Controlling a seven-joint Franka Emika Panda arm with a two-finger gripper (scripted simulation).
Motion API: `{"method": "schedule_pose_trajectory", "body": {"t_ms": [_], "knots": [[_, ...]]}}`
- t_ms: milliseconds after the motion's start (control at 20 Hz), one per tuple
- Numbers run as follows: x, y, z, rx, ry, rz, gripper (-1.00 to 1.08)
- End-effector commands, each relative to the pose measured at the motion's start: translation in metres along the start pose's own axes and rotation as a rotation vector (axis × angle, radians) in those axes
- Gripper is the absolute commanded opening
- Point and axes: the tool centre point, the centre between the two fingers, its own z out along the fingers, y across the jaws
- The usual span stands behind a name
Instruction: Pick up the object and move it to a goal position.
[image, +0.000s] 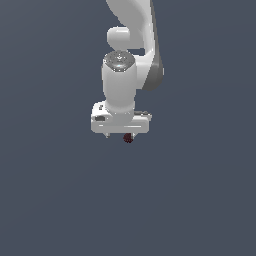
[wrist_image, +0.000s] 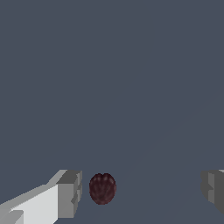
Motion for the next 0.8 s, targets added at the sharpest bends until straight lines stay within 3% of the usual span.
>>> {"method": "schedule_pose_trajectory", "body": {"t_ms": [0,500,750], "knots": [[0.0,0.0,0.0,0.0,0.0,0.0,1.0],[0.001,0.041,-0.004,-0.019,0.014,0.044,1.0],[0.001,0.041,-0.004,-0.019,0.014,0.044,1.0]]}}
